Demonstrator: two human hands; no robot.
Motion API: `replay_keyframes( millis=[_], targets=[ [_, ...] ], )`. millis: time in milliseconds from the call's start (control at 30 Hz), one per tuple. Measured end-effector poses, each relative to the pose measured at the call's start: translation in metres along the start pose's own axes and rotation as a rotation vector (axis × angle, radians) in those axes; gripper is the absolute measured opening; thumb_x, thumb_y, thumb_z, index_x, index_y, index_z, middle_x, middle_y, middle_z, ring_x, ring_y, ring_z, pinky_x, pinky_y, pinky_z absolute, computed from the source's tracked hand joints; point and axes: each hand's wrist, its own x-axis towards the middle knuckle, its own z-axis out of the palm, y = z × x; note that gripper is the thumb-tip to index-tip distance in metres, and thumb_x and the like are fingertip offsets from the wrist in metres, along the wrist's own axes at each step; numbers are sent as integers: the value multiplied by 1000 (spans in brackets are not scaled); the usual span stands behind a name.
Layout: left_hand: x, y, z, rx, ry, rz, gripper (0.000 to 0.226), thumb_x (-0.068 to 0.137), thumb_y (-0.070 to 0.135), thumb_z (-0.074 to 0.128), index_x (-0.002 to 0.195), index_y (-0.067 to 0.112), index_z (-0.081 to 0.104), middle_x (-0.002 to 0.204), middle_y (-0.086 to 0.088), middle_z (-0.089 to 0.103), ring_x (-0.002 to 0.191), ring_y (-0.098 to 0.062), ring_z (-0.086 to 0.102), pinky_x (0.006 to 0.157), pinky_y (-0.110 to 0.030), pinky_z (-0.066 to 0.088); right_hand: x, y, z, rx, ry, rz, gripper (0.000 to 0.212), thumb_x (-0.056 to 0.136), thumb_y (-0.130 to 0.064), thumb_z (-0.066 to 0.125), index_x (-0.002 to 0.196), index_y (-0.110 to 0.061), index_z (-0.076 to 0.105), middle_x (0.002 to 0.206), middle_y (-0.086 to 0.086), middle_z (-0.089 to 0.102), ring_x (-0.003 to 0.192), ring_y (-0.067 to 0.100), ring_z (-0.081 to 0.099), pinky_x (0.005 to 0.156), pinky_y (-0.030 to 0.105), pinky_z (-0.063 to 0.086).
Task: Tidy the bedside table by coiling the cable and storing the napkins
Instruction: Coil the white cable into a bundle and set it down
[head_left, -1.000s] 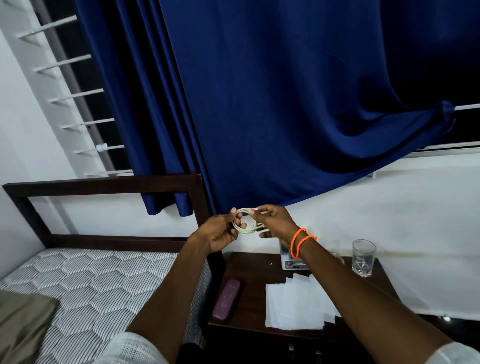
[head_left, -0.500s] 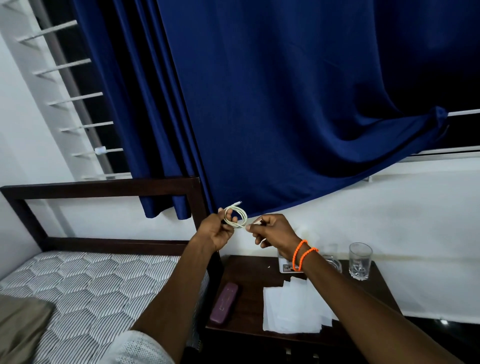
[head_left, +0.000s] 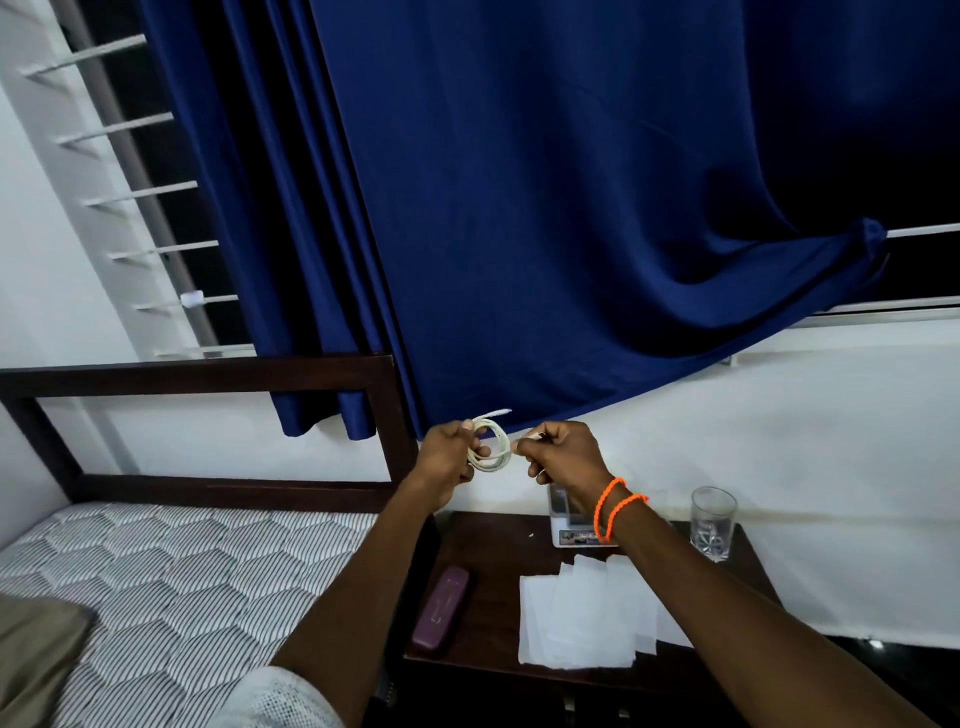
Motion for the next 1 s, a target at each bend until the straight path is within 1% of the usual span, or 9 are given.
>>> replay_keyframes(
  millis=[67, 133, 267, 433, 500, 567, 767, 867, 1000],
  targets=[
    [-1, 2, 1, 108, -39, 43, 29, 108, 19, 43, 88, 8, 61, 74, -7, 58, 62, -16, 52, 43, -21, 31, 4, -6, 2, -59, 35, -50, 15, 77, -15, 82, 78, -5, 71, 64, 5, 69, 56, 15, 64, 52, 25, 52],
    [-2, 4, 2, 209, -62, 45, 25, 107, 14, 44, 89, 8, 61, 74, -6, 55, 74, -20, 55, 46, -23, 34, 8, -12, 3, -192, 36, -157, 15, 76, -16, 84, 79, -8, 72, 77, 5, 72, 67, 15, 65, 65, 28, 52],
    [-4, 9, 1, 317, -90, 37, 28, 107, 14, 43, 88, 10, 64, 76, -6, 55, 67, -17, 59, 47, -21, 40, 14, -23, 3, -383, 10, -379, 16, 80, -19, 82, 82, -8, 71, 91, 6, 65, 87, 20, 61, 81, 32, 49],
    [-8, 13, -3, 221, -217, 92, 24, 109, 17, 43, 99, 8, 62, 80, -3, 53, 67, -12, 59, 46, -17, 35, 23, -28, 7, -214, -40, -169, 25, 91, -22, 71, 91, 1, 61, 82, 15, 68, 77, 27, 62, 80, 47, 53],
    [-8, 13, -2, 213, -222, 123, 23, 109, 17, 42, 104, 6, 62, 81, -3, 54, 66, -12, 58, 45, -17, 34, 24, -26, 11, -70, -25, -80, 23, 94, -20, 67, 96, 3, 63, 87, 24, 70, 81, 37, 68, 82, 55, 56],
    [-9, 12, -1, 209, -207, 143, 25, 109, 17, 43, 108, 3, 63, 81, -4, 56, 64, -12, 59, 46, -18, 35, 24, -22, 16, -21, -2, -43, 20, 97, -19, 63, 96, 0, 66, 94, 29, 71, 80, 35, 67, 82, 59, 57],
    [-5, 8, 0, 123, -65, 241, 23, 105, 17, 52, 110, 3, 70, 81, -7, 64, 64, -16, 62, 47, -20, 44, 23, -18, 19, 9, -16, -2, 20, 100, -20, 56, 99, -6, 71, 86, 19, 67, 77, 26, 60, 78, 52, 59],
    [-2, 5, -2, 38, -16, 247, 19, 103, 17, 56, 105, 6, 71, 77, -6, 65, 58, -12, 66, 47, -20, 47, 21, -17, 16, 69, -24, 26, 18, 100, -19, 56, 104, -11, 71, 99, 17, 72, 86, 27, 67, 75, 45, 61],
    [2, 1, -4, 14, 126, 210, 22, 104, 19, 56, 97, 4, 71, 77, -7, 65, 54, -12, 65, 47, -21, 49, 14, -18, 18, 45, 47, -106, 14, 96, -17, 64, 106, -14, 74, 103, 5, 73, 95, 19, 69, 87, 40, 59]
  ],
)
